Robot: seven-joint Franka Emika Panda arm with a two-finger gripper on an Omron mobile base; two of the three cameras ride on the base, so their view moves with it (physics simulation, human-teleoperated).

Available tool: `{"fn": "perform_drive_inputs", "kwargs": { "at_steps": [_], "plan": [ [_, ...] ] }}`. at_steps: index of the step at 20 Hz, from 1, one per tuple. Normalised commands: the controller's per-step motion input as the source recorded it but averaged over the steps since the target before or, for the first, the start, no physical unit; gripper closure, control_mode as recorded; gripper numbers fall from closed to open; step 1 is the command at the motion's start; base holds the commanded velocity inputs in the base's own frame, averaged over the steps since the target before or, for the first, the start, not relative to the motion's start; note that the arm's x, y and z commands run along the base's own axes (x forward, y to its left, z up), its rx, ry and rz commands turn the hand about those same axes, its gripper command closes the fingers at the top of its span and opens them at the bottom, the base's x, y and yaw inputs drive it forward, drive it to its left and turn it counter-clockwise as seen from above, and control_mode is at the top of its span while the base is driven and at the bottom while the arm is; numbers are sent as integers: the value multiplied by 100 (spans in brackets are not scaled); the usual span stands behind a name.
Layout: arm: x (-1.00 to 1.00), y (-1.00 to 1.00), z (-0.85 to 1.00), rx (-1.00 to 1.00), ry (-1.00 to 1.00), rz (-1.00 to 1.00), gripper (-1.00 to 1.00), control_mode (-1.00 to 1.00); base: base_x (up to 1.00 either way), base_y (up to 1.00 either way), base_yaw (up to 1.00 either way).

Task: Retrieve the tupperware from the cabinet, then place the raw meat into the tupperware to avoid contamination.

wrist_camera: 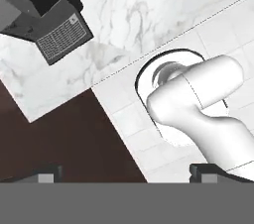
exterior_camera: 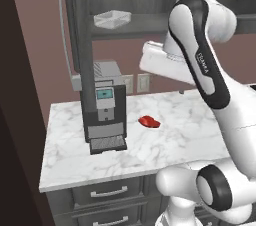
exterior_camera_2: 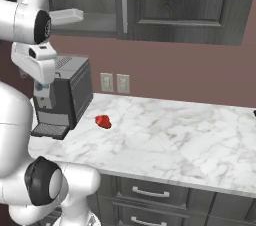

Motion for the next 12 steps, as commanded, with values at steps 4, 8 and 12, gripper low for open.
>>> {"fn": "perform_drive_inputs", "kwargs": {
  "at_steps": [4,8,12],
  "plan": [
    [-54,-14,-17,-33,-10,19,-100,-100,0,0,0],
    [-8,-31,23,-16,-17,13,-100,-100,0,0,0],
    [1,-26,30,-14,-36,9,-100,-100,0,0,0]
  ]
}}
